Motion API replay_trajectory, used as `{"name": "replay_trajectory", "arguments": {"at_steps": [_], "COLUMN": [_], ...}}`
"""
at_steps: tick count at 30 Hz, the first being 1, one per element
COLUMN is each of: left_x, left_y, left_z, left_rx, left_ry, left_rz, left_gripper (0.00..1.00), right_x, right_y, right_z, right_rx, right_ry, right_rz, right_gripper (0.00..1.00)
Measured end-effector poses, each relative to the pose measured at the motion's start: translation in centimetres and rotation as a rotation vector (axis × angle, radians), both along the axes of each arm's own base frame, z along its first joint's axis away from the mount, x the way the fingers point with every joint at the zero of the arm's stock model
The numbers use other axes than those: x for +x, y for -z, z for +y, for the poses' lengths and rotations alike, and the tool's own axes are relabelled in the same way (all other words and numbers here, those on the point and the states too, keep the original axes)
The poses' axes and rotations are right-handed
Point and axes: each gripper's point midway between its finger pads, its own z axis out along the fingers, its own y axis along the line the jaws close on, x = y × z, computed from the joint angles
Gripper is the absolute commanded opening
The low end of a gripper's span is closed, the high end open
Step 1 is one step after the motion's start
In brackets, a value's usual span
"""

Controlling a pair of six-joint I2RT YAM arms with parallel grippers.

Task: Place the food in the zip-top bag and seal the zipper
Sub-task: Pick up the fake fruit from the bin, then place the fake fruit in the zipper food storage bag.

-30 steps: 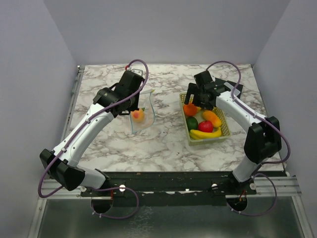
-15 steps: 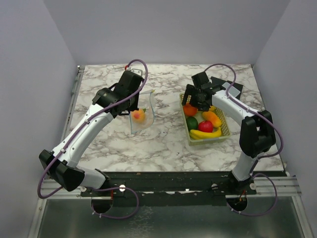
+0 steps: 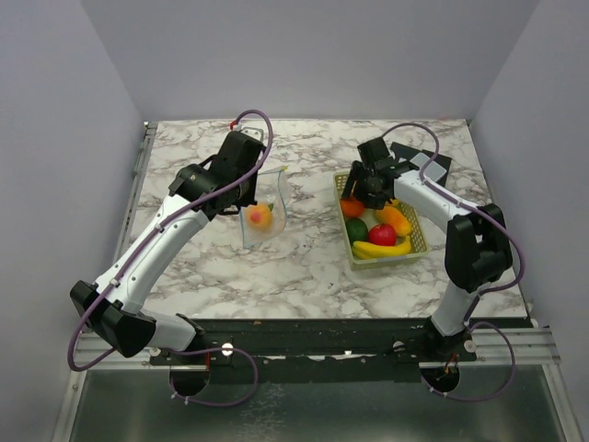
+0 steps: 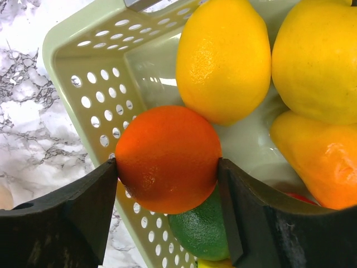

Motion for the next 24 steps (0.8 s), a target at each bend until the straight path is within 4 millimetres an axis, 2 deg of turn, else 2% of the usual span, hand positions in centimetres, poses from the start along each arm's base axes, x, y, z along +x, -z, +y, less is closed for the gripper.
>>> {"name": "replay_trajectory", "arguments": {"at_steps": [4, 9, 24], "left_x": [0.0, 0.0, 0.0], "left_y": [0.0, 0.0, 0.0], "left_z": [0.0, 0.0, 0.0], "left_rx": [0.000, 0.000, 0.000], "left_ry": [0.000, 0.001, 0.001], "left_rz": [0.000, 0.000, 0.000], "left_gripper": [0.00, 0.00, 0.00], "right_x": [-0.1, -0.3, -1.1], "right_y": [0.1, -0.8, -9.3], "right_z": [-0.1, -0.3, -0.6], "right_rx": [0.000, 0.001, 0.049], "right_ry": [0.000, 0.002, -0.045], "right_rz": [-0.001, -0.020, -0.208], "right_gripper": [0.42, 0.34, 0.28]}}
